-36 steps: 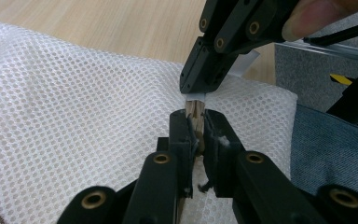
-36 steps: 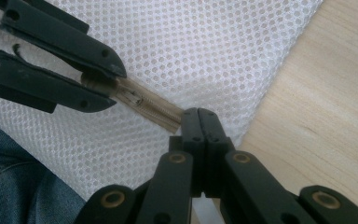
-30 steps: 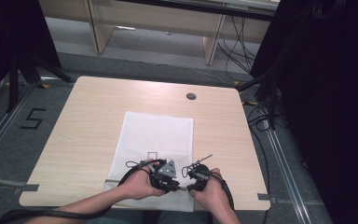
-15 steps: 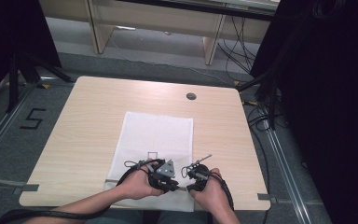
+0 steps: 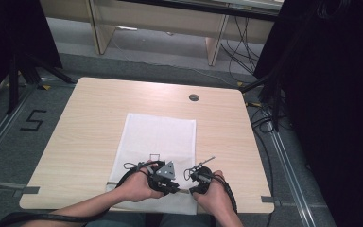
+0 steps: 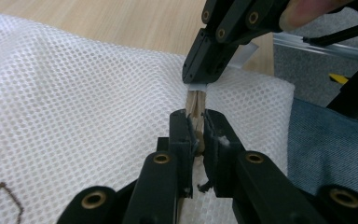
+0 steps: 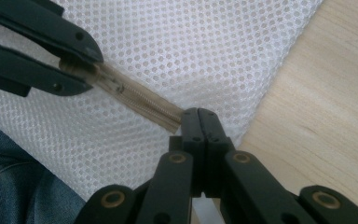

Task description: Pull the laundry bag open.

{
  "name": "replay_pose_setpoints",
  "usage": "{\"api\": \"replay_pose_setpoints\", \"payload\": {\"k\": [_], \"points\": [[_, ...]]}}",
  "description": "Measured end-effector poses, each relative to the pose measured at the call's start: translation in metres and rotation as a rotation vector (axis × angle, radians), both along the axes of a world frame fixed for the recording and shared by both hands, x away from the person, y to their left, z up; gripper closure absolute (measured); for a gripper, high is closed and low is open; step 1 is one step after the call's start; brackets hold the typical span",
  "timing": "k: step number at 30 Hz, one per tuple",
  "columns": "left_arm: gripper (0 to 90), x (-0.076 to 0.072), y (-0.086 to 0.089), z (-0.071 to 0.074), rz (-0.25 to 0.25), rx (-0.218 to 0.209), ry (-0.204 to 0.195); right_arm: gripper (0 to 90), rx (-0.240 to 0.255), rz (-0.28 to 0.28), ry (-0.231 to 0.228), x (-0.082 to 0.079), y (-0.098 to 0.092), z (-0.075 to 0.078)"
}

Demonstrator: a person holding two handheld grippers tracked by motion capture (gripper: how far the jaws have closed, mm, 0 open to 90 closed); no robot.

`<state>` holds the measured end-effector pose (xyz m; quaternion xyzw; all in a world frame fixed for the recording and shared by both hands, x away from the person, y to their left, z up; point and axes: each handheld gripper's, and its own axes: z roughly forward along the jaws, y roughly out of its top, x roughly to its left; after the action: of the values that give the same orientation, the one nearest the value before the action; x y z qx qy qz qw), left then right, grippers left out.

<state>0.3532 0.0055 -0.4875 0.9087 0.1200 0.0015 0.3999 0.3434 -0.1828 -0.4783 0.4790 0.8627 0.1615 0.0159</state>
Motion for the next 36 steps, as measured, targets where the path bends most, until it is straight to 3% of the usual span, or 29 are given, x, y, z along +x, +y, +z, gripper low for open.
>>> {"api": "replay_pose_setpoints", "payload": {"k": [19,22,23,24,25,26,29,30,31,36], "points": [[81.9,-0.002,0.004,0.002,0.011,0.0,0.008,90.0,-0.002,-0.015,0.003,-0.001,0.001,0.0],[81.9,-0.001,0.006,0.004,0.014,0.004,0.004,90.0,0.001,-0.018,0.016,-0.001,0.001,0.001],[81.9,-0.001,0.007,0.004,0.012,0.0,0.005,90.0,0.001,-0.003,0.001,0.0,0.0,0.0],[81.8,-0.001,0.007,0.005,0.011,0.001,0.002,90.0,0.0,-0.022,0.018,-0.001,0.001,0.001],[81.8,0.0,0.007,0.005,-0.001,0.002,-0.013,90.0,0.0,-0.009,0.003,-0.001,0.001,0.0],[81.8,-0.001,0.008,0.005,0.017,-0.004,0.007,90.0,0.0,-0.009,0.003,-0.001,0.001,0.0],[81.8,-0.001,0.01,0.005,0.017,-0.006,0.005,90.0,0.001,-0.007,-0.001,-0.001,0.001,0.0],[81.8,-0.001,0.01,0.004,0.015,-0.006,-0.001,90.0,-0.001,-0.009,0.001,-0.001,0.001,0.0],[81.9,-0.001,0.011,0.004,0.019,-0.006,0.003,90.0,-0.007,-0.045,0.035,-0.002,0.003,0.001],[81.9,-0.001,0.012,0.004,0.023,-0.015,0.009,90.0,-0.001,-0.045,0.037,-0.002,0.003,0.001]]}}
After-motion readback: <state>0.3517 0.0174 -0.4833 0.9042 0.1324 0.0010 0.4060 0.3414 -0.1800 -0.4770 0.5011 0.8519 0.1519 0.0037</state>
